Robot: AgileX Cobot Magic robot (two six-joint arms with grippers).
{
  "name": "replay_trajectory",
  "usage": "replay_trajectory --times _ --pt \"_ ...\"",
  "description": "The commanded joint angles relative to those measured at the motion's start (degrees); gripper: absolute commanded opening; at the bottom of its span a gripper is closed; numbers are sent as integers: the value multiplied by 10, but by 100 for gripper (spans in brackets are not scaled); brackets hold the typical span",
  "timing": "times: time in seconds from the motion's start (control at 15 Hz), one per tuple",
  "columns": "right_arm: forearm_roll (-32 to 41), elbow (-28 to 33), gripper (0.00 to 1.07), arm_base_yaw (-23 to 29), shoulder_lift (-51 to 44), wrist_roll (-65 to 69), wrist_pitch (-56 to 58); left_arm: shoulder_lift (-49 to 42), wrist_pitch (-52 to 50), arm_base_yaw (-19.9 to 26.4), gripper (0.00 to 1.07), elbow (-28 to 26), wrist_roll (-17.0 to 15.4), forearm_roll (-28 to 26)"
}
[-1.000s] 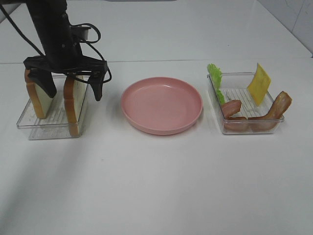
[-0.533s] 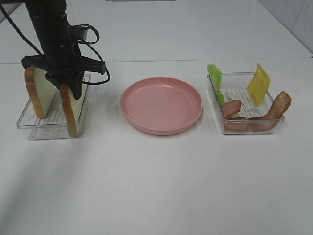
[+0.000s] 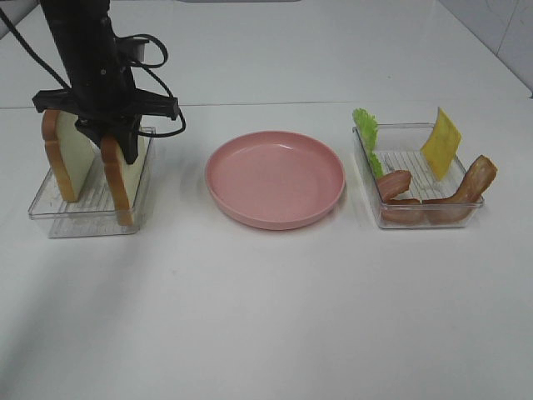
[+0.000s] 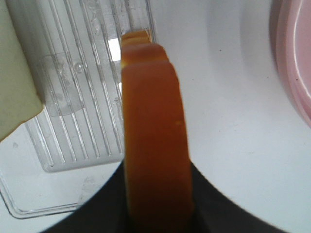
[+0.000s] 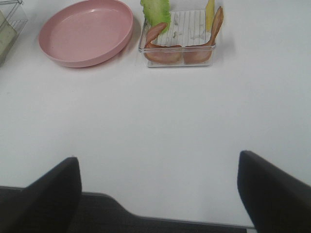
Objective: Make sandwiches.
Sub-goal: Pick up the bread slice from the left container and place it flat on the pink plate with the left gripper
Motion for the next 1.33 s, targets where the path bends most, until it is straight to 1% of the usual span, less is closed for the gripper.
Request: replay_trajectory --times 0.07,0.27,0.33,0.4,0.53,0.6,0.67,0.73,0.8,0.87,1.0,1.07,1.2,1.27,1.33 --pt "3 1 85 -1 -17 -1 -6 -56 52 -2 0 1 -11 -4" --pt "3 1 85 -1 -17 -1 -6 -112 51 -2 0 0 -20 -6" --pt "3 1 85 -1 -17 -1 -6 -137 41 -2 0 0 -19 -15" --pt "3 1 85 -1 -17 -1 -6 -143 25 -2 0 0 -17 -28" --pt "3 1 85 -1 -17 -1 -6 -138 4 -2 0 0 -1 -83" --pt "3 1 85 -1 -17 -1 -6 -135 -2 -2 0 0 2 -100" --pt "3 1 85 -1 -17 -1 -6 -127 -22 -2 0 1 10 -133" --pt "3 1 85 -1 -17 -1 -6 -114 -64 -2 0 1 24 -182" --pt "3 1 85 -1 -17 -1 -6 -101 -91 -2 0 1 40 -217" --pt "3 1 85 -1 -17 -1 -6 -93 -105 -2 0 1 50 -236" --pt "3 1 85 -1 -17 -1 -6 -46 -150 -6 0 1 89 -313" --pt "3 1 85 -1 -16 -1 -6 -24 -160 -14 0 1 107 -331" --pt "3 1 85 -1 -16 -1 -6 11 -192 -35 0 1 127 -348" --pt "3 1 85 -1 -16 -1 -6 18 -199 -41 0 0 127 -352" --pt "3 1 85 -1 -16 -1 -6 45 -238 -67 0 0 127 -354"
